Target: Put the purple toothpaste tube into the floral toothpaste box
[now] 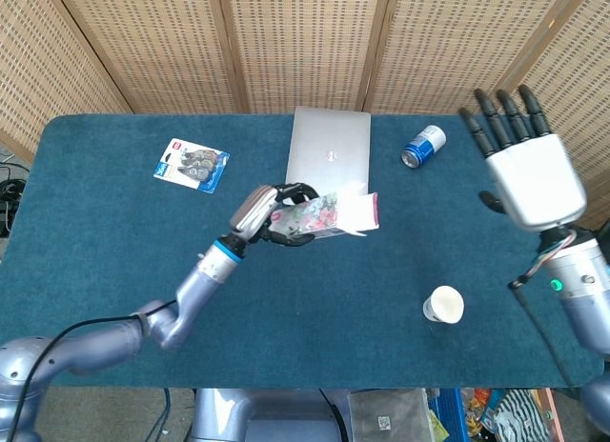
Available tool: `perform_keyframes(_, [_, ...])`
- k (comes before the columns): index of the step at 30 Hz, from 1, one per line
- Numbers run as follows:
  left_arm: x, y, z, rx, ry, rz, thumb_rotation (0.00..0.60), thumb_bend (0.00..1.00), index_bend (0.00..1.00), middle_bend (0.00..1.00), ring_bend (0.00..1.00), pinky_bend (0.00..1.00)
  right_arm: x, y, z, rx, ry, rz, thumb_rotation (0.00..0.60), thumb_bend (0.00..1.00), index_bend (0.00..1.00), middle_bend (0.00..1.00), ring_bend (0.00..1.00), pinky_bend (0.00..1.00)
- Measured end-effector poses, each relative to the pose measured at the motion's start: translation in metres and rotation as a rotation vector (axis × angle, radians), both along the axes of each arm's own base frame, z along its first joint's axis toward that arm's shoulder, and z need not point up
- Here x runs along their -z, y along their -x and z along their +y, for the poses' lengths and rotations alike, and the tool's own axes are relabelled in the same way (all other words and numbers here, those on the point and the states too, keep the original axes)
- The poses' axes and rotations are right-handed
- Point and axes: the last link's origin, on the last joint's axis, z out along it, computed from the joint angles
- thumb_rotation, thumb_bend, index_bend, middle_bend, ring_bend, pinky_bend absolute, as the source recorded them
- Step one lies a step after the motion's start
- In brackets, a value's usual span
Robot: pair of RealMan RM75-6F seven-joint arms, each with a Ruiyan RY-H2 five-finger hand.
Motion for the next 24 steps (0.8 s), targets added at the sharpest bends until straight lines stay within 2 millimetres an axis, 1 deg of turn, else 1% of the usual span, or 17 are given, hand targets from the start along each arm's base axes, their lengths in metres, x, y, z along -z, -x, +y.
perform_keyframes(2, [-0.007, 0.019, 0.002, 0.003, -0.046, 0.130, 0.600, 0.25, 0.55, 0.55, 0.44, 0.42, 0.002, 0.027, -0.005, 0.046, -0.015, -0.030, 0.600, 0.00, 0.00, 0.00, 0.00, 0.00])
perform_keyframes(4, [-0.014, 0.039, 0.003, 0.000, -0.082, 0.257, 0.600, 0.25, 0.55, 0.55, 0.43, 0.42, 0.008, 0.048, -0.007, 0.077, -0.033, -0.054, 0.600, 0.00, 0.00, 0.00, 0.00, 0.00])
perform_keyframes(5, [-0.015, 0.048, 0.002, -0.002, -0.094, 0.307, 0.600, 0.25, 0.55, 0.55, 0.43, 0.42, 0.014, 0.061, -0.007, 0.094, -0.048, -0.070, 0.600, 0.00, 0.00, 0.00, 0.00, 0.00])
perform_keyframes(8, [-0.017, 0.076, -0.002, -0.022, -0.120, 0.448, 0.600, 0.25, 0.55, 0.55, 0.43, 0.42, 0.030, 0.086, -0.006, 0.126, -0.086, -0.107, 0.600, 0.00, 0.00, 0.00, 0.00, 0.00])
perform_keyframes(10, [-0.015, 0.096, -0.006, -0.052, -0.114, 0.515, 0.600, 0.25, 0.55, 0.55, 0.43, 0.42, 0.039, 0.097, -0.005, 0.140, -0.108, -0.126, 0.600, 0.00, 0.00, 0.00, 0.00, 0.00])
perform_keyframes(11, [-0.014, 0.102, -0.007, -0.065, -0.108, 0.531, 0.600, 0.25, 0.55, 0.55, 0.43, 0.42, 0.045, 0.103, -0.004, 0.148, -0.121, -0.138, 0.600, 0.00, 0.00, 0.00, 0.00, 0.00])
perform_keyframes(14, [-0.007, 0.110, -0.007, -0.091, -0.097, 0.554, 0.600, 0.25, 0.55, 0.55, 0.42, 0.40, 0.056, 0.114, -0.001, 0.161, -0.147, -0.155, 0.600, 0.00, 0.00, 0.00, 0.00, 0.00])
perform_keyframes(16, [0.000, 0.115, -0.007, -0.107, -0.080, 0.571, 0.600, 0.25, 0.55, 0.52, 0.38, 0.37, 0.060, 0.120, 0.001, 0.167, -0.158, -0.162, 0.600, 0.00, 0.00, 0.00, 0.00, 0.00])
perform_keyframes(17, [0.002, 0.117, -0.007, -0.114, -0.070, 0.579, 0.600, 0.25, 0.53, 0.46, 0.30, 0.32, 0.062, 0.122, 0.002, 0.169, -0.163, -0.169, 0.600, 0.00, 0.00, 0.00, 0.00, 0.00])
perform_keyframes(18, [0.005, 0.119, -0.007, -0.119, -0.057, 0.588, 0.600, 0.25, 0.50, 0.38, 0.23, 0.27, 0.063, 0.123, 0.003, 0.170, -0.166, -0.175, 0.600, 0.00, 0.00, 0.00, 0.00, 0.00])
perform_keyframes(19, [0.008, 0.121, -0.007, -0.126, -0.035, 0.602, 0.600, 0.25, 0.40, 0.24, 0.12, 0.19, 0.064, 0.125, 0.003, 0.172, -0.168, -0.183, 0.600, 0.00, 0.00, 0.00, 0.00, 0.00])
perform_keyframes(20, [0.011, 0.122, -0.007, -0.132, -0.016, 0.616, 0.600, 0.24, 0.24, 0.11, 0.04, 0.10, 0.065, 0.126, 0.005, 0.175, -0.171, -0.196, 0.600, 0.00, 0.00, 0.00, 0.00, 0.00])
perform_keyframes(21, [0.013, 0.124, -0.008, -0.138, 0.004, 0.631, 0.600, 0.24, 0.11, 0.03, 0.00, 0.04, 0.066, 0.128, 0.005, 0.176, -0.173, -0.206, 0.600, 0.00, 0.00, 0.00, 0.00, 0.00])
perform_keyframes(22, [0.017, 0.125, -0.008, -0.148, 0.032, 0.651, 0.600, 0.24, 0.04, 0.00, 0.00, 0.01, 0.067, 0.129, 0.006, 0.178, -0.174, -0.214, 0.600, 0.00, 0.00, 0.00, 0.00, 0.00])
perform_keyframes(23, [0.019, 0.126, -0.008, -0.157, 0.052, 0.665, 0.600, 0.24, 0.00, 0.00, 0.00, 0.00, 0.067, 0.131, 0.008, 0.179, -0.175, -0.224, 0.600, 0.00, 0.00, 0.00, 0.00, 0.00])
perform_keyframes(24, [0.021, 0.127, -0.010, -0.168, 0.077, 0.675, 0.600, 0.24, 0.00, 0.00, 0.00, 0.00, 0.067, 0.133, 0.009, 0.179, -0.174, -0.229, 0.600, 0.00, 0.00, 0.00, 0.00, 0.00])
